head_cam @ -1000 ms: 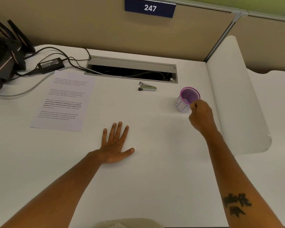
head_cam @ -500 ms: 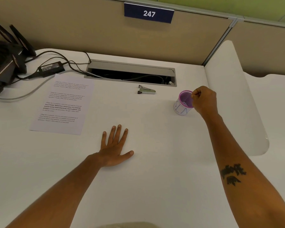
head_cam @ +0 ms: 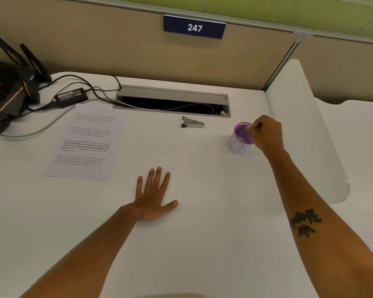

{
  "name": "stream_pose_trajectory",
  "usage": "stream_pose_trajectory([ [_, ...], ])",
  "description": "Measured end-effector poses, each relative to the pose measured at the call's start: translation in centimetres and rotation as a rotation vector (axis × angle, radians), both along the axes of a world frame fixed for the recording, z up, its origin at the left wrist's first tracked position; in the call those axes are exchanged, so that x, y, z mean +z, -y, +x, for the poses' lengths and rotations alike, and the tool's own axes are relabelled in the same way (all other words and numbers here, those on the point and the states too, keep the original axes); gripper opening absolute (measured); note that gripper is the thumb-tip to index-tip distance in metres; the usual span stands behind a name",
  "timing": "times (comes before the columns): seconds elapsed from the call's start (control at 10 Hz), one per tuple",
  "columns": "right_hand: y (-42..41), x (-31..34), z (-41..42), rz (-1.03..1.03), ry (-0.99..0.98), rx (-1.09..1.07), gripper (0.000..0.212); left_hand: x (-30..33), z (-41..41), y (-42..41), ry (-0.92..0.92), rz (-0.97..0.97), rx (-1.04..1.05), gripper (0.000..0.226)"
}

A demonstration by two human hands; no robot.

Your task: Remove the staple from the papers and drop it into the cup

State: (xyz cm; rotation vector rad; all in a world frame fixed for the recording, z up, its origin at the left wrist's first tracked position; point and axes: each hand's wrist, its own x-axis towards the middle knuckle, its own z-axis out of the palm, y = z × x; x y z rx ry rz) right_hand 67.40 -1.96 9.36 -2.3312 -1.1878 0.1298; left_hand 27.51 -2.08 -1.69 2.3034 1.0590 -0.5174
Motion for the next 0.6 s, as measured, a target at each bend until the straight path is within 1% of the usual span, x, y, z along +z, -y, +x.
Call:
stream_pose_trajectory([
  [0.2,0.0,0.3,-0.1,-0.009,0.045,0.037,0.007,0.0,0.0,-0.1,0.003,0.000,0.000,0.099],
  [0.5,0.6,0.3,-0.4,-0.009,0.079,0.070,0.015,0.1,-0.2,-0.1,0.011,-0.004,0.007,0.103],
  [0.6,1.1,0.1,-0.5,0.024,0.105,0.079,0.016,0.1,-0.1,0.2,0.028,0.017,0.006,0.111],
])
